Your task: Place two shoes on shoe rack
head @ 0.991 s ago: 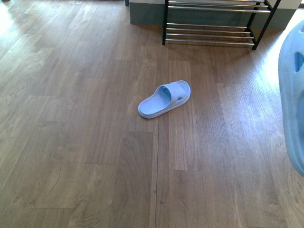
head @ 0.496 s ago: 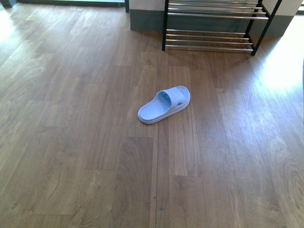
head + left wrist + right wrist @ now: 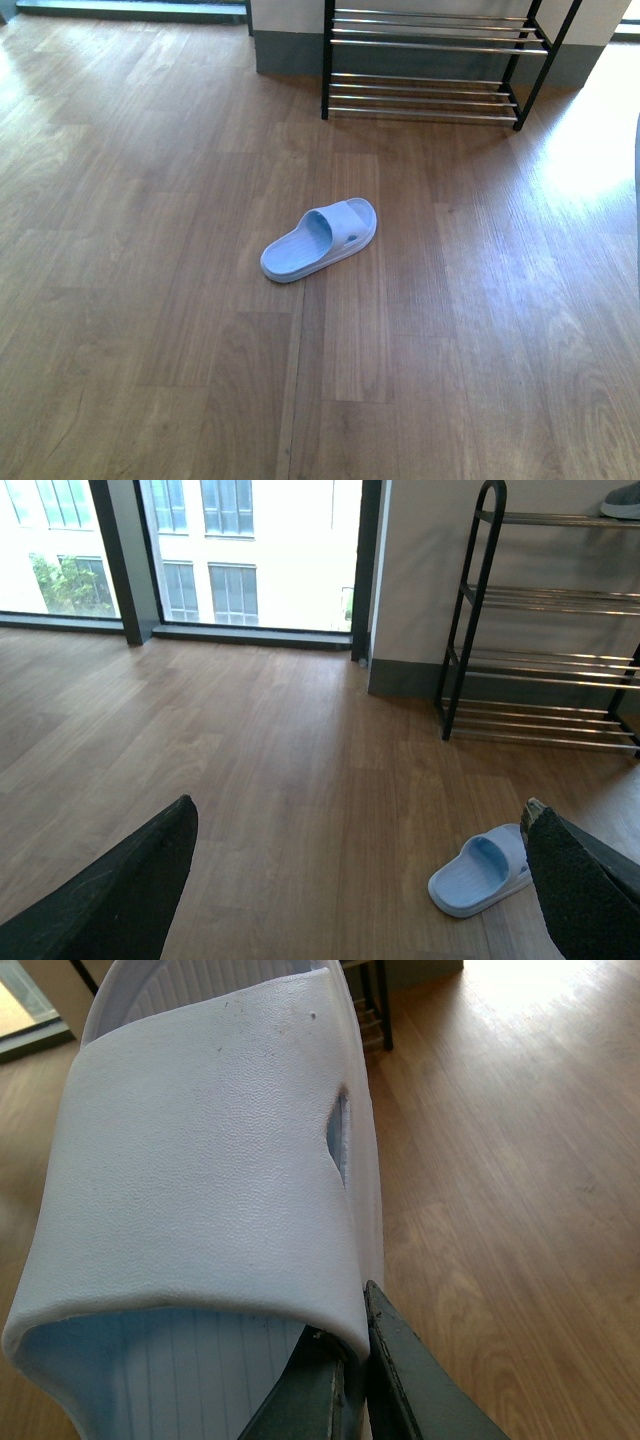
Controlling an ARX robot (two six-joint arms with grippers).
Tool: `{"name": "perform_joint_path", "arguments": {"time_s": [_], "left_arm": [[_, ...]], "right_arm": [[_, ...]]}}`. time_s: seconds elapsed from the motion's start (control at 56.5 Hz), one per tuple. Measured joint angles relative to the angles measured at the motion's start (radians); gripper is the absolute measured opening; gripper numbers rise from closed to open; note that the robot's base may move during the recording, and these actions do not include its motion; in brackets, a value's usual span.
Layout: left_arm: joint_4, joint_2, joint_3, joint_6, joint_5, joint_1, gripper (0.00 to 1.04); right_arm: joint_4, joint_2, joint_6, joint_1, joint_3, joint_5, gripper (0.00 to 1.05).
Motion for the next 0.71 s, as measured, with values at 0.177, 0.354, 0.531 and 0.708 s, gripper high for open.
{"name": "perform_joint_path", "arguments": {"time_s": [0.177,0.354,0.531,0.708], "left_arm": [[0.0,0.0,0.0,0.0,0.002,0.0,0.95],[0.0,0.0,0.0,0.0,0.002,0.0,0.95],[0.0,0.0,0.0,0.0,0.002,0.0,0.95],[0.0,0.0,0.0,0.0,0.002,0.0,0.95]], "right_arm": [[0.0,0.0,0.0,-0.003,0.0,0.008,0.01],[0.0,0.0,0.0,-0.003,-0.001,0.008,0.01],[0.0,0.0,0.0,-0.003,-0.001,0.006,0.01],[0.0,0.0,0.0,-0.003,-0.001,0.005,0.01]]}}
